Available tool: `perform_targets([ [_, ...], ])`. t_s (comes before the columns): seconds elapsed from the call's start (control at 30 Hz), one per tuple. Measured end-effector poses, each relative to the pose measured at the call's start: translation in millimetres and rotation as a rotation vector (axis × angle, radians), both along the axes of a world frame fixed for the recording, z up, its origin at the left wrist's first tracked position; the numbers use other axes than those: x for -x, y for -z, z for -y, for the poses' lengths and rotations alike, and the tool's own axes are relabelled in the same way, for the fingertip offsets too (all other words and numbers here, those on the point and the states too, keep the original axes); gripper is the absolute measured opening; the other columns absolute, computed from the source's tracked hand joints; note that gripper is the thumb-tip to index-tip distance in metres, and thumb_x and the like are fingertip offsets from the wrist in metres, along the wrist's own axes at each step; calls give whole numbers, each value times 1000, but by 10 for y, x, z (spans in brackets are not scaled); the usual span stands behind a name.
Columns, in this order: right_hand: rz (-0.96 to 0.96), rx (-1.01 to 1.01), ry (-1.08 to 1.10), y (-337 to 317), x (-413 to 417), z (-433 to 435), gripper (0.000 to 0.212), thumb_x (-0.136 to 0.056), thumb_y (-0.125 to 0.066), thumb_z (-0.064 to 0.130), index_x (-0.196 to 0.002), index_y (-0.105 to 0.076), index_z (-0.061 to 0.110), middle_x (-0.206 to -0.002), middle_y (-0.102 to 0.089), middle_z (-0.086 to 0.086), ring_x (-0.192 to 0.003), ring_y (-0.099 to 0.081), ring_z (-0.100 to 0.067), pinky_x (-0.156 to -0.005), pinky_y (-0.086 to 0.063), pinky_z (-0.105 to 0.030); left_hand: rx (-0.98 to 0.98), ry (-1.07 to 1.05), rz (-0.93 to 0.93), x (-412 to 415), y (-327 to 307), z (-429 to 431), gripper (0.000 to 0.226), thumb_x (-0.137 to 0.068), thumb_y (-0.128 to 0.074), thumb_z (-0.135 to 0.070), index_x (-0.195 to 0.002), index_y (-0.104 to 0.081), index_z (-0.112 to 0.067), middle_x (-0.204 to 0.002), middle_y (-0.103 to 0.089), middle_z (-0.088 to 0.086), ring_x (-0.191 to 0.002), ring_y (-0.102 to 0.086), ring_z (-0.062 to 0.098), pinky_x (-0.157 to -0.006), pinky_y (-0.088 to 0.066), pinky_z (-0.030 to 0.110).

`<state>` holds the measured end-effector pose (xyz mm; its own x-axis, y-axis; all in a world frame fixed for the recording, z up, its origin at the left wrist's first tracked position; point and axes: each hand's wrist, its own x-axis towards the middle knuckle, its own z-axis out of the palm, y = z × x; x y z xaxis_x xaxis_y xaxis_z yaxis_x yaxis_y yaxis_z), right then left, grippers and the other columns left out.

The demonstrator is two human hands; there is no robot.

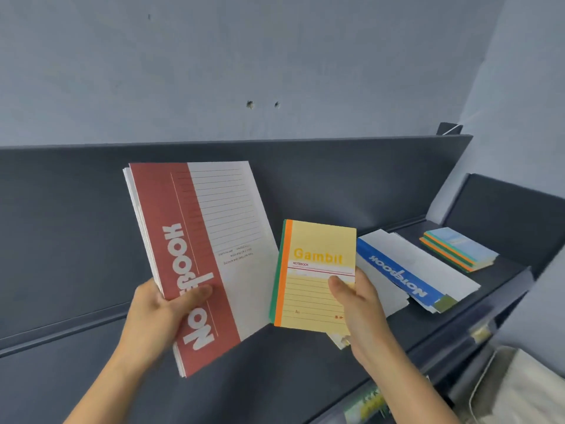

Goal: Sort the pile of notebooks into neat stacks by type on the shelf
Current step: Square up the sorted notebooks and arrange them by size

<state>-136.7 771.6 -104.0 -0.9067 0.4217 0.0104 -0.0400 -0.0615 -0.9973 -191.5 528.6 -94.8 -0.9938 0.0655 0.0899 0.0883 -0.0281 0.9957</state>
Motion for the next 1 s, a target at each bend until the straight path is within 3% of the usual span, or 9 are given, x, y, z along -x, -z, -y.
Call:
perform_targets([
  [0.2,17,75,140,-125,-177,-628,19,-100,-46,18,-110,-57,27,-101,-70,9,-91,-65,-9,-63,-50,-27,-66,109,-30,-45,-308,-537,40,-66,-80,-4,-102,-67,-14,-92,-77,5,-77,-74,32,-74,-57,49],
  [0.4,2,74,272,-275,-211,-1636,15,-99,-48,17,-113,-51,21,-99,-66,5,-87,-62,-13,-55,-46,-27,-37,185,-31,12,-416,-1489,28,-74,-76,-2,-98,-69,-14,-89,-77,6,-75,-75,31,-73,-57,47],
  [0.47,17,51,319,-280,-160,-2076,15,-99,-48,16,-112,-51,21,-100,-64,5,-85,-60,-11,-59,-45,-29,-8,200,-23,41,-401,-1895,22,-81,-70,-1,-98,-68,-15,-88,-77,5,-73,-75,29,-71,-58,45],
  [0.63,129,-74,359,-265,10,-3302,14,-99,-47,14,-109,-57,18,-105,-64,-1,-88,-58,-15,-65,-44,-29,6,219,48,166,-312,-2942,36,-81,-70,0,-106,-58,-23,-91,-76,3,-77,-74,28,-70,-59,48],
  [0.77,226,-196,372,-270,213,-4153,14,-98,-46,11,-104,-58,16,-108,-62,-7,-98,-57,-27,-79,-46,-38,-1,223,134,278,-228,-3632,38,-82,-72,-5,-109,-55,-26,-96,-75,2,-81,-74,27,-74,-59,48],
  [0.9,349,-310,301,-255,493,-4696,13,-96,-47,8,-100,-57,14,-101,-62,-6,-88,-56,-23,-73,-44,-35,19,231,203,365,-117,-4115,42,-81,-73,-4,-114,-55,-23,-99,-75,4,-84,-74,30,-82,-57,55],
  [1.0,438,-344,214,-255,702,-4933,11,-96,-48,8,-101,-57,12,-87,-61,-2,-74,-54,-17,-61,-40,-29,29,230,245,427,-27,-4371,38,-82,-71,-2,-112,-56,-20,-96,-76,5,-83,-74,29,-80,-58,52],
])
